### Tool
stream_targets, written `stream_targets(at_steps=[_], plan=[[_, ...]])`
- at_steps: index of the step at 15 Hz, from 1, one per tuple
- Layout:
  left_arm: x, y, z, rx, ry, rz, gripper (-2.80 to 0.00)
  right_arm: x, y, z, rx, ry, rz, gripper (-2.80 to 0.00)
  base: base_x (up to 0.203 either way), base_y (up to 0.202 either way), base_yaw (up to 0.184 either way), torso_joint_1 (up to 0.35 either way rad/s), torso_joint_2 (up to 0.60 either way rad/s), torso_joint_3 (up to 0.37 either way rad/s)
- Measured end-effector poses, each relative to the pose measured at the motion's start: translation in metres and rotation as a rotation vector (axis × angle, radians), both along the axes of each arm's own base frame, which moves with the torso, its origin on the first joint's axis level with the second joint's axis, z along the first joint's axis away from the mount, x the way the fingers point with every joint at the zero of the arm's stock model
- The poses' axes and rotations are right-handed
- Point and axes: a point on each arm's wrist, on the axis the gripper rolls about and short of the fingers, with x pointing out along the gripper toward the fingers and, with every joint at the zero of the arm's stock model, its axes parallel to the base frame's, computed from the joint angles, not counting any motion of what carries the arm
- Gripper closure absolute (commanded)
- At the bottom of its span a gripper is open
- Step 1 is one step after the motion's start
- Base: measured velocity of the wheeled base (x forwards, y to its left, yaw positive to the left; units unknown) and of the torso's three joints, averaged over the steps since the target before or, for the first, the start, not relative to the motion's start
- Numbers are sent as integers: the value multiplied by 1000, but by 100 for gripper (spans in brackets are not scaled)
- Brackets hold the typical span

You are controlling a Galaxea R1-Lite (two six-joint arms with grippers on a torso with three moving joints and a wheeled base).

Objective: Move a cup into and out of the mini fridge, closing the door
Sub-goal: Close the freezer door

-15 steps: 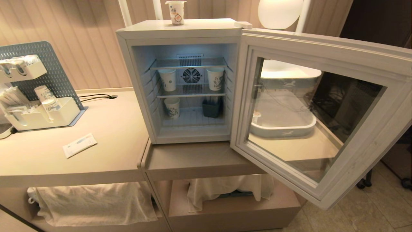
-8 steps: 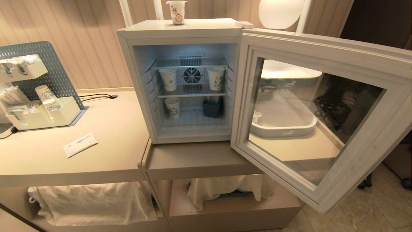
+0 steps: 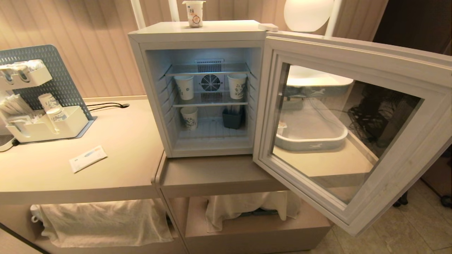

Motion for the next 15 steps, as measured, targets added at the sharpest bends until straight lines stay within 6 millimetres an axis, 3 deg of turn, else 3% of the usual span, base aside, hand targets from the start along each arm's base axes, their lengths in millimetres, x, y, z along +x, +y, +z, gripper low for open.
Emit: stream_targets(at_steps=[3, 7, 11, 13, 15], plan=[[0, 0, 0, -1, 0, 0, 0, -3, -2, 2, 30, 4, -98, 0, 0, 0, 0, 0, 0, 0], [0, 0, 0, -1, 0, 0, 0, 12, -26, -2, 61, 27, -149, 0, 0, 0, 0, 0, 0, 0], [0, 0, 0, -1, -1, 0, 0, 49, -66, -13, 69, 52, -64, 0, 0, 0, 0, 0, 0, 0], [0, 0, 0, -1, -1, 0, 0, 75, -70, -20, 68, 59, 32, 0, 0, 0, 0, 0, 0, 0], [0, 0, 0, -1, 0, 0, 0, 98, -60, -29, 88, 87, 132, 0, 0, 0, 0, 0, 0, 0]])
